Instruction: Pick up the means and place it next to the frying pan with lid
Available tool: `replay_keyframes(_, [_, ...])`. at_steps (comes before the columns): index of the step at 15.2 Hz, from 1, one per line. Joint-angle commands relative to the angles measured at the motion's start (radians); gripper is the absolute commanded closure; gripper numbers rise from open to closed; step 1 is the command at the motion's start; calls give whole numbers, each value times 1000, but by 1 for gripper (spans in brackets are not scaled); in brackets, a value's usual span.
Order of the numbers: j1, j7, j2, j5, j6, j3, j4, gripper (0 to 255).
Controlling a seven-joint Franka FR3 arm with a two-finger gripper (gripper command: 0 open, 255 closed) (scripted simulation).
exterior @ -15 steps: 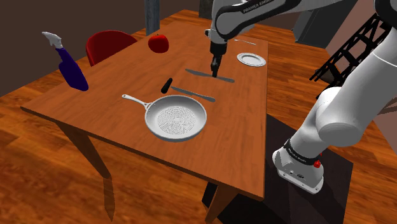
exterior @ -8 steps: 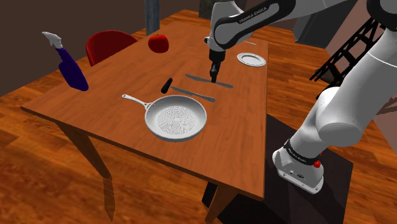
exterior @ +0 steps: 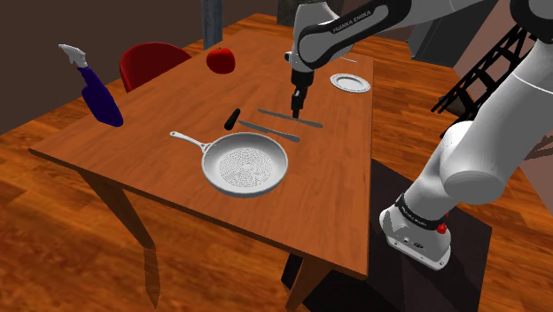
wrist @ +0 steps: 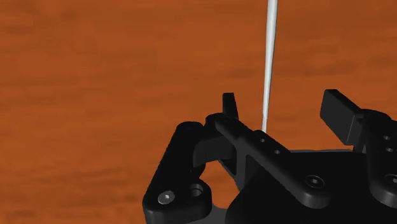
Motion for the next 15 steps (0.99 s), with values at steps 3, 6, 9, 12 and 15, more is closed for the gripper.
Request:
replay_keyframes(3, [0, 0, 0, 0, 0, 0, 0, 0])
replay_keyframes(6, [1, 4, -30, -5, -68, 2, 38, 0])
replay_keyframes(9, [2, 7, -52, -9, -128, 3, 77, 0])
replay_keyframes(12, [2, 7, -52, -9, -128, 3, 77, 0])
replay_keyframes(15, [2, 7, -52, -9, -128, 3, 77, 0])
